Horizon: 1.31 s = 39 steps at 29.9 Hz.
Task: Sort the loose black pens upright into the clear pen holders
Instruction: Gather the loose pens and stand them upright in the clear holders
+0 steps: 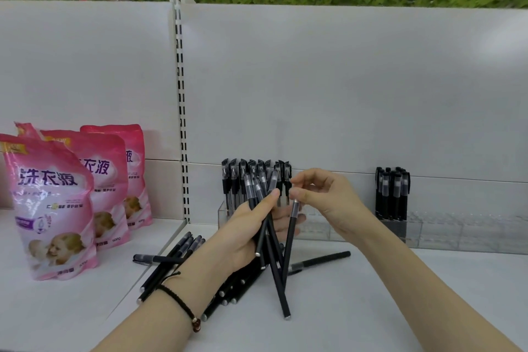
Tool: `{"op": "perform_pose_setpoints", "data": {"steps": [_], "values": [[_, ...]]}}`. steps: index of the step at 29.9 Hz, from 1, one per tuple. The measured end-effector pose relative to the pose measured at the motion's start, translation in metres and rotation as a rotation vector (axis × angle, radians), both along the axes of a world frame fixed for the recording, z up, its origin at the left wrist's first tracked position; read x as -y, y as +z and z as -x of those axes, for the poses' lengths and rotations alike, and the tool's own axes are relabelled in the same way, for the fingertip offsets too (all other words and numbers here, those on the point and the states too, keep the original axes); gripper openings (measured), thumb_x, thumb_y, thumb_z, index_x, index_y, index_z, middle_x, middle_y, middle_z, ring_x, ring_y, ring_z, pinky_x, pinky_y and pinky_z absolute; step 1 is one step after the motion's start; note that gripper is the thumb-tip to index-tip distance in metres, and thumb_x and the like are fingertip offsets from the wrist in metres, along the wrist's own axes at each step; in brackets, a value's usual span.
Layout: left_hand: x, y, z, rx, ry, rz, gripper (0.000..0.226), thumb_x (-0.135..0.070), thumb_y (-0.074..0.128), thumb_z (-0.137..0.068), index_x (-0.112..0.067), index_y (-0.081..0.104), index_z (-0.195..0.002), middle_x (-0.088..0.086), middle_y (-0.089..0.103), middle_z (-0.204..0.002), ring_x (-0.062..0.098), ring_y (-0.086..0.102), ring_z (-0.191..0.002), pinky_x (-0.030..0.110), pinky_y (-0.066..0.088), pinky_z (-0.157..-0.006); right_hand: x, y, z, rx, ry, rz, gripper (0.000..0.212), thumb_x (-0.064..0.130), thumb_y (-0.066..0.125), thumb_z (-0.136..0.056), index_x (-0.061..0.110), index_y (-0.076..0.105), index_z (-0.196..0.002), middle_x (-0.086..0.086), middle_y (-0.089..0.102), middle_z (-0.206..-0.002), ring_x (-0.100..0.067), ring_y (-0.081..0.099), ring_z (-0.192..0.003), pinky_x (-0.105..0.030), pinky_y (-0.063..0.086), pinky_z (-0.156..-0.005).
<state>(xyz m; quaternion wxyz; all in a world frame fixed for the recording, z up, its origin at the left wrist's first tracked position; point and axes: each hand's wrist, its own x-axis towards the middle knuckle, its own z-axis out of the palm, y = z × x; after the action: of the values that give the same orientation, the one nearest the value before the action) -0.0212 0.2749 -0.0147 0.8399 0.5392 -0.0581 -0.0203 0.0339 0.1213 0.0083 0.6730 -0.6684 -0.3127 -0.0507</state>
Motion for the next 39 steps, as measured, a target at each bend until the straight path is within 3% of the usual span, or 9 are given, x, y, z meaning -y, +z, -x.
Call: {"op": "perform_pose_setpoints", "data": {"steps": [3,6,11,15,21,27,30,35,39], "values": [[0.001,-0.001,0.0,-0.019,-0.039,-0.069,0.034,-0.031,0.063,-0.09,0.001,0.066,-0.103,0.016,0.072,-0.09,0.022,0.07,-0.071,0.032,0.057,-0.06,-0.006,0.001,0.003,0.015,-0.023,-0.023,0.015,-0.002,0.073,-0.078,0.005,0.068,-0.09,-0.002,0.066,-0.078,-0.008,0.062,-0.07,-0.018,0.051,-0.069],[0.002,-0.001,0.0,-0.032,-0.047,-0.082,0.028,-0.033,0.068,-0.084,-0.005,0.062,-0.087,0.006,0.063,-0.071,0.014,0.058,-0.055,0.025,0.052,-0.051,-0.002,0.001,0.001,0.01,-0.053,0.064,0.011,0.009,0.072,-0.083,0.01,0.068,-0.093,0.002,0.068,-0.083,-0.009,0.065,-0.077,-0.02,0.053,-0.07],[-0.003,0.001,-0.007,0.02,0.086,0.014,0.034,-0.039,0.071,-0.072,-0.01,0.053,-0.078,0.002,0.053,-0.066,0.011,0.047,-0.049,0.019,0.042,-0.042,0.024,-0.001,-0.002,0.095,0.013,0.777,0.01,0.021,0.076,-0.081,0.02,0.07,-0.088,0.013,0.063,-0.078,0.001,0.052,-0.068,-0.015,0.041,-0.065],[-0.002,0.003,-0.006,0.077,0.205,0.035,0.031,-0.035,0.07,-0.077,-0.01,0.051,-0.075,0.001,0.053,-0.061,0.01,0.045,-0.046,0.018,0.04,-0.042,0.02,-0.01,0.0,0.195,0.134,1.295,0.025,0.031,0.077,-0.078,0.031,0.071,-0.103,0.015,0.063,-0.095,-0.003,0.052,-0.082,-0.021,0.044,-0.076],[-0.006,0.002,-0.007,0.144,0.299,0.017,0.039,-0.041,0.073,-0.067,-0.009,0.052,-0.076,0.002,0.055,-0.06,0.013,0.047,-0.048,0.022,0.043,-0.046,0.02,-0.012,-0.002,0.154,0.068,1.072,0.016,0.014,0.072,-0.082,0.028,0.069,-0.088,0.01,0.063,-0.08,-0.005,0.053,-0.075,-0.017,0.043,-0.071],[-0.005,0.0,-0.009,0.234,0.398,-0.098,0.053,-0.048,0.07,-0.072,-0.001,0.055,-0.092,0.006,0.057,-0.063,0.015,0.052,-0.048,0.024,0.046,-0.047,0.014,0.004,0.007,-0.121,0.094,0.148,0.01,0.005,0.069,-0.084,0.007,0.065,-0.093,0.002,0.063,-0.072,-0.008,0.053,-0.061,-0.02,0.039,-0.056],[-0.002,0.001,-0.009,0.313,0.509,-0.185,0.043,-0.038,0.07,-0.083,0.002,0.059,-0.095,0.004,0.062,-0.062,0.014,0.056,-0.051,0.025,0.048,-0.052,0.009,0.005,0.014,-0.121,0.084,0.137,0.012,0.003,0.071,-0.081,0.012,0.063,-0.082,0.003,0.062,-0.067,-0.008,0.05,-0.057,-0.022,0.036,-0.054],[0.005,0.001,-0.003,0.458,0.586,-0.317,0.021,-0.025,0.075,-0.081,-0.015,0.062,-0.094,-0.008,0.069,-0.07,0.007,0.066,-0.067,0.022,0.053,-0.067,0.004,0.007,0.02,-0.073,0.032,0.17,0.016,0.008,0.077,-0.077,0.013,0.063,-0.078,-0.004,0.066,-0.073,-0.011,0.05,-0.06,-0.021,0.034,-0.051],[0.013,0.002,0.002,0.5,0.565,-0.366,0.027,-0.023,0.079,-0.076,-0.022,0.062,-0.097,-0.015,0.072,-0.081,0.003,0.068,-0.083,0.019,0.053,-0.079,0.011,0.014,0.022,-0.063,-0.007,0.201,0.017,0.007,0.078,-0.077,0.013,0.062,-0.075,-0.001,0.064,-0.066,-0.009,0.048,-0.055,-0.022,0.033,-0.05]]}}
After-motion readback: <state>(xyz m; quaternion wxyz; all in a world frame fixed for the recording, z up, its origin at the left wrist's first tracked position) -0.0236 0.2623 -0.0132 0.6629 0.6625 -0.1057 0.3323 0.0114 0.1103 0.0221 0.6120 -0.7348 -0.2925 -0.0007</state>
